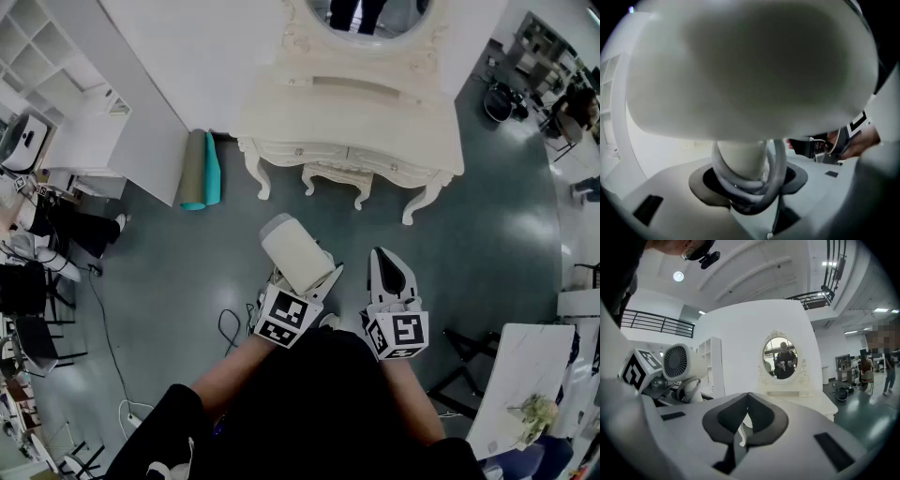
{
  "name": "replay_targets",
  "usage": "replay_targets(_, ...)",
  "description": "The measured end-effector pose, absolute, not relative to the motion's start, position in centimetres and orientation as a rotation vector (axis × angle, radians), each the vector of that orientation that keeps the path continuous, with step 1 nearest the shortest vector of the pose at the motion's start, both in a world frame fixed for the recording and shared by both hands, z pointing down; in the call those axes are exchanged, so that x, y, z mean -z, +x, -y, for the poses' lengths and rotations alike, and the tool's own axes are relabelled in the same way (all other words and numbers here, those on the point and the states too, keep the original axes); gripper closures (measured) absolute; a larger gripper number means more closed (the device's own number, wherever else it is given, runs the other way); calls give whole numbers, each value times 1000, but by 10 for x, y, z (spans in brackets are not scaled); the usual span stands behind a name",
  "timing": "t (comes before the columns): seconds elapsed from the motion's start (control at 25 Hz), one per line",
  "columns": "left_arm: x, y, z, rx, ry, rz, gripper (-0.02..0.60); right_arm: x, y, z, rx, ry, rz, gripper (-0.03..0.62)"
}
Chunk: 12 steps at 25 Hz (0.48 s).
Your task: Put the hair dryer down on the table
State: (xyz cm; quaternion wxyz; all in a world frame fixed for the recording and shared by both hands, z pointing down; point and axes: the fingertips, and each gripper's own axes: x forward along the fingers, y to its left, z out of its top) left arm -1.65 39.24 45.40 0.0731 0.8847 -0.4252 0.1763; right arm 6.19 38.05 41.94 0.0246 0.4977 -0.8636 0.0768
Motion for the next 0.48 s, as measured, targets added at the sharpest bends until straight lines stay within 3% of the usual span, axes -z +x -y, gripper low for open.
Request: replay_targets(0.48,-463,-6,-403,-508,2622,1263,321,-415,75,-389,-280,1545,2734,576)
